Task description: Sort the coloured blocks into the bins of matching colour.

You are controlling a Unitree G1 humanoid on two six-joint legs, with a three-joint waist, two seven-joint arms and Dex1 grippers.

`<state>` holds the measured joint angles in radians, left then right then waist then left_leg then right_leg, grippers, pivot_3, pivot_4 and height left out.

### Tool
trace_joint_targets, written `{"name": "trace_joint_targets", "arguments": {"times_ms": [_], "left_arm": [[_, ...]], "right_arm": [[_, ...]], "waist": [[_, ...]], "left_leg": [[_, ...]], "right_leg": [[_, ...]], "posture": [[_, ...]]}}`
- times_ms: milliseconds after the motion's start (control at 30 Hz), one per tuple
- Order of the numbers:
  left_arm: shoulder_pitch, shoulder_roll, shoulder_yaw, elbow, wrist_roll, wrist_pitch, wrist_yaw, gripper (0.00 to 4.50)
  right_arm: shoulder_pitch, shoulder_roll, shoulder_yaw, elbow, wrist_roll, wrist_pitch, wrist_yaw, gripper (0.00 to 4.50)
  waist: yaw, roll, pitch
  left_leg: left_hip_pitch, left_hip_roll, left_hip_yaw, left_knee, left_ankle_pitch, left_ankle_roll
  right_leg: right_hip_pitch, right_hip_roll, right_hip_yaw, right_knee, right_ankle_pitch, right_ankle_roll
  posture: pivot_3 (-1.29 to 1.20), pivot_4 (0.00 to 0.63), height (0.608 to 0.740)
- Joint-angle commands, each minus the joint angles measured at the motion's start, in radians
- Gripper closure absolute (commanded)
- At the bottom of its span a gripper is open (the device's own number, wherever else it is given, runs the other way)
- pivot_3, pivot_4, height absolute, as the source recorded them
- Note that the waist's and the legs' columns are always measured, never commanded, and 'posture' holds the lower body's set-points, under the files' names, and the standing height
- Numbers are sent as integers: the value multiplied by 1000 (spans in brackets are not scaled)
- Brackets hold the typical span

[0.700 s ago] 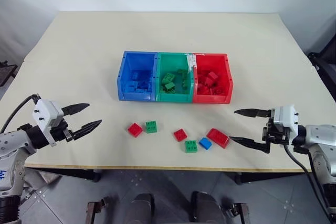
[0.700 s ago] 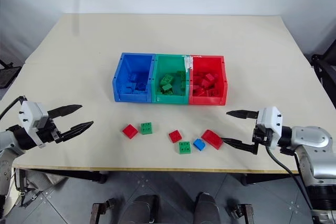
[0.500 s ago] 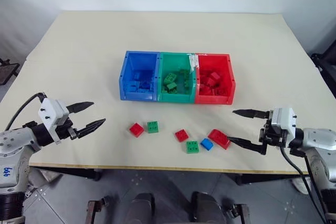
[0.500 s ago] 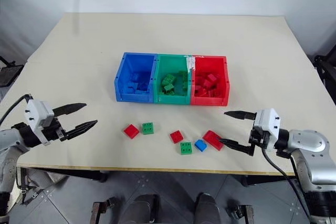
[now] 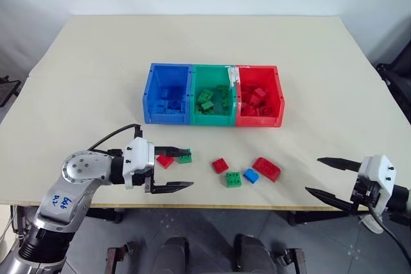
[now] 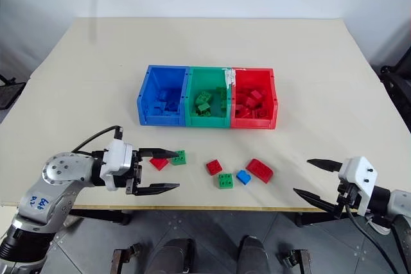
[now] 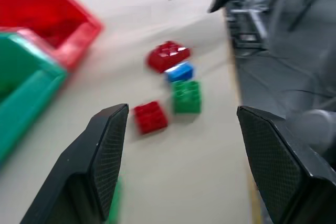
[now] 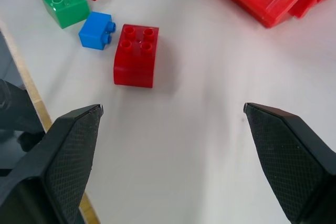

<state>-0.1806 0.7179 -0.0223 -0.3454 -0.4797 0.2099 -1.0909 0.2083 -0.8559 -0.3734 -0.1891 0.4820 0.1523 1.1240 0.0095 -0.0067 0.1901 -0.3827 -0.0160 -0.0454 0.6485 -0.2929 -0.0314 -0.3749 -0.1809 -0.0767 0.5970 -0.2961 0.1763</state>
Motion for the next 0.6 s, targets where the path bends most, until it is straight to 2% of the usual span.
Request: {"name": "trace_joint_targets", "arguments": {"times_ms": [33,233,367,467,600], "left_arm": [[11,9,21,2,-5,-22,-22,986],[82,34,94,-1,11,-44,-7,986],[114,38,112,-19,19,-52,4,986],[129,36,116,-33,17,-55,15,953],[153,34,116,-53,14,-59,26,953]], "right_arm": [[-50,-23,76,-84,-11,122,-59,0],[-185,-7,270,-83,-129,231,-137,0],[-246,18,345,-75,-172,261,-175,0],[-261,13,364,-56,-208,250,-190,639],[-263,-21,355,-39,-222,235,-168,1983]], "waist": [[1,0,0],[12,0,0],[17,0,0],[15,0,0],[15,0,0]], "left_leg": [[0,0,0,0,0,0],[-1,0,0,1,-1,1],[-2,-1,0,1,-1,1],[-2,0,0,2,-2,1],[-2,0,0,1,-2,1]], "right_leg": [[0,0,0,0,0,0],[-1,0,0,-1,0,0],[-1,0,0,-2,0,0],[-1,0,0,-2,0,0],[-1,0,0,-2,0,0]], "posture": [[0,150,740],[0,150,740],[0,150,740],[0,150,740],[0,150,740]]}}
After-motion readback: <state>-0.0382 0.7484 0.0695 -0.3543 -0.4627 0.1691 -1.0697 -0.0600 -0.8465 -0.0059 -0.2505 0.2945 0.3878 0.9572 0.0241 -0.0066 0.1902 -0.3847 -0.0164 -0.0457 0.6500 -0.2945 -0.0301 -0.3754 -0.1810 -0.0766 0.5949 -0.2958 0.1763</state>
